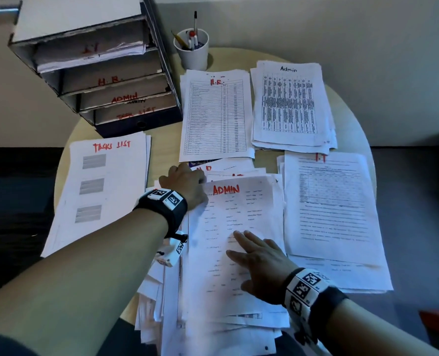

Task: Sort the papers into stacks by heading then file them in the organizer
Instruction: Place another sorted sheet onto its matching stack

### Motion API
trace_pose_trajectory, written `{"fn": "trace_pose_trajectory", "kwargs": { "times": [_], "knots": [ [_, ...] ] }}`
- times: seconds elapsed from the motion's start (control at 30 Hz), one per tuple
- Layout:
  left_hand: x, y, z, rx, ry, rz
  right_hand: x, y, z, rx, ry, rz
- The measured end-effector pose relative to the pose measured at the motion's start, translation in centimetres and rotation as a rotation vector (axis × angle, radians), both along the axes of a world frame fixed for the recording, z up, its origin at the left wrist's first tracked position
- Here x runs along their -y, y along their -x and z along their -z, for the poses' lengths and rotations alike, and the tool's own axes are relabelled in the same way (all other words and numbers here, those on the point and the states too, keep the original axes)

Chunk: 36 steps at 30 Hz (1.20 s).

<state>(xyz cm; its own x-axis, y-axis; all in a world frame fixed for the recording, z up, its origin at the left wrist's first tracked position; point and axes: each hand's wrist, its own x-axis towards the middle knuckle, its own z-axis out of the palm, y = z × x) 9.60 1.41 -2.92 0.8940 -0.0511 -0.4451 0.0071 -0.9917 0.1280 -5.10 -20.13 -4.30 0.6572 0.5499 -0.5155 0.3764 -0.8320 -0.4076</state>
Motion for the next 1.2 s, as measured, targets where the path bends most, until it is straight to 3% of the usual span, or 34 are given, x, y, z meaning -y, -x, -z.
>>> {"fn": "trace_pose_trajectory", "kwargs": {
  "times": [0.17, 0.23, 0.3, 0.37, 0.43, 0.53, 0.63, 0.77, 0.83, 0.93, 1.0, 1.2],
  "knots": [
    [-1.9, 2.5, -1.1, 0.233, 0.229, 0.226, 0.3, -0.2, -0.3, -0.04, -0.085, 0.063],
    [-2.4, 4.5, -1.9, 0.298, 0.416, 0.215, 1.1, -0.2, 0.0, -0.032, -0.334, 0.331],
    [-3.0, 6.8, -2.3, 0.38, 0.529, 0.225, 2.3, -0.3, 0.5, 0.206, -0.543, 0.759],
    [-3.6, 8.5, -2.3, 0.469, 0.542, 0.259, 3.5, -0.8, 0.4, 0.393, -0.625, 1.181],
    [-3.8, 9.5, -2.0, 0.53, 0.518, 0.295, 4.4, -1.4, -0.3, 0.327, -0.707, 1.359],
    [-3.7, 9.4, -2.5, 0.551, 0.534, 0.33, 4.8, -2.3, -1.4, 0.21, -0.752, 1.161],
    [-3.4, 8.8, -3.2, 0.458, 0.574, 0.317, 4.7, -3.1, -1.2, 0.156, -0.726, 1.049],
    [-3.7, 6.7, -2.6, 0.282, 0.74, -0.027, 5.3, -3.1, -0.7, 0.089, -0.747, 1.03],
    [-4.0, 4.8, -1.8, 0.243, 0.615, -0.023, 5.6, -2.5, -0.4, 0.056, -0.768, 1.026],
    [-2.9, 2.3, -0.9, 0.081, 0.161, 0.202, 5.6, -1.7, 0.1, 0.009, -0.74, 0.997],
    [-2.1, 1.3, -0.4, -0.012, -0.043, 0.243, 5.5, -1.2, 0.2, 0.004, -0.743, 0.98],
    [-1.4, 0.5, 0.5, -0.027, -0.086, 0.086, 5.6, -0.8, 0.6, 0.048, -0.755, 1.001]
  ]
}}
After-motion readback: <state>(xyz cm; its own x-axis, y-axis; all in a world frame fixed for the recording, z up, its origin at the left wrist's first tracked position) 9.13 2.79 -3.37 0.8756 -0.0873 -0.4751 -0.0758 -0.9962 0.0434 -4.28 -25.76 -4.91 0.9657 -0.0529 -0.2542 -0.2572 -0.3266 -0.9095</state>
